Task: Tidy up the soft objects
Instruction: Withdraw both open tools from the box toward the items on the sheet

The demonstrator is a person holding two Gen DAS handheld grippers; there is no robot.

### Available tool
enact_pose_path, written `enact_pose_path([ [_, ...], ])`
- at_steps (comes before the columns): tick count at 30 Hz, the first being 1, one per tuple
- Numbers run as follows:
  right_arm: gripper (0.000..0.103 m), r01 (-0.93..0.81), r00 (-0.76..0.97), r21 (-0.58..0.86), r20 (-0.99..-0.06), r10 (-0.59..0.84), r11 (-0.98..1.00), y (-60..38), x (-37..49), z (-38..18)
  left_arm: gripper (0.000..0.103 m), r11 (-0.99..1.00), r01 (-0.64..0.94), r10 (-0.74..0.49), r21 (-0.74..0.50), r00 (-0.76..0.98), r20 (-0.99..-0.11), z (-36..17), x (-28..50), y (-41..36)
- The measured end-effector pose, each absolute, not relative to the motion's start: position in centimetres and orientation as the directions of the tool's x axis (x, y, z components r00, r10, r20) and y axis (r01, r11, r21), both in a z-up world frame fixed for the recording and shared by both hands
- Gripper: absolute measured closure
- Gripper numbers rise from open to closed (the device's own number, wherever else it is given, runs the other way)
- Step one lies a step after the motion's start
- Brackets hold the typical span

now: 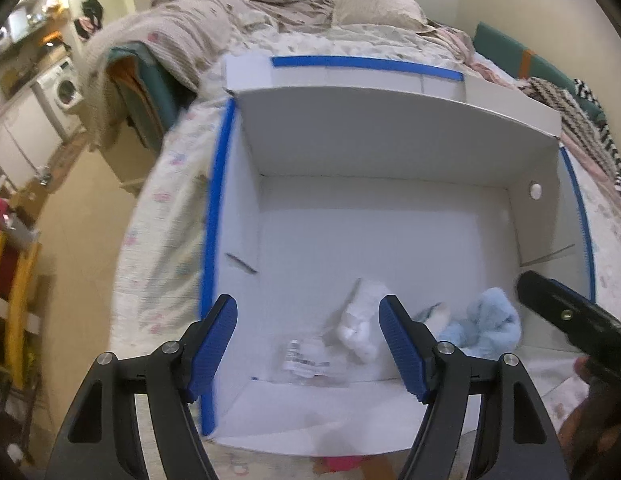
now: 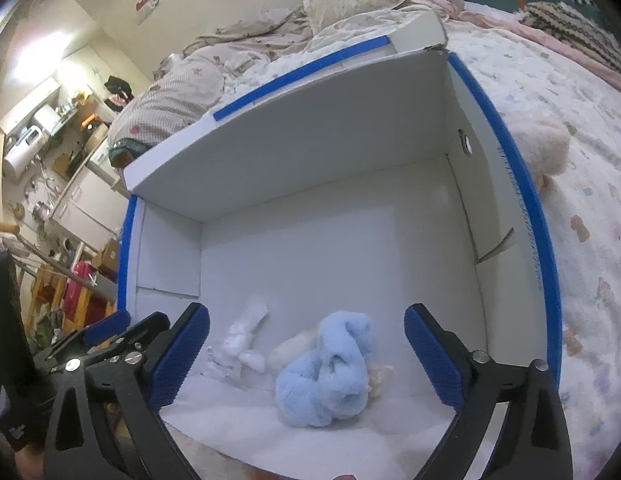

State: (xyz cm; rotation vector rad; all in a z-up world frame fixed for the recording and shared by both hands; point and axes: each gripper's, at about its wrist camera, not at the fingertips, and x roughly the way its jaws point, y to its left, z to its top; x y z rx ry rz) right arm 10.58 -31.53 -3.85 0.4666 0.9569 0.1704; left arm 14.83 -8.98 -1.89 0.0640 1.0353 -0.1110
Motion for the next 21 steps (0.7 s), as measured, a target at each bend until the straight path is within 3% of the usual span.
enact_pose_path([
  [4,0.000,0.070,0.600,0.476,-0.722,0.344,0.877,-32.0,9.6,-3.3,0.032,0.994,0.101,-0.022,0.038,0.533,-0.846,-1.1,14.0,-8.3],
  [16,0.000,0.033,0.662,0.434,-0.684,0.305,0.901,-31.8,5.6,-0.8,0.032,0.992,0.079,-0.122,-0.093,0.592,-0.797,1.9,10.4,-4.8],
  [21,0.000,0.042,0.656,0.442,-0.688,0.308,0.896,-31.8,4.1,-1.0,0.032,0.994,0.079,-0.111,-0.079,0.609,-0.785,2.2,8.9,-3.9],
])
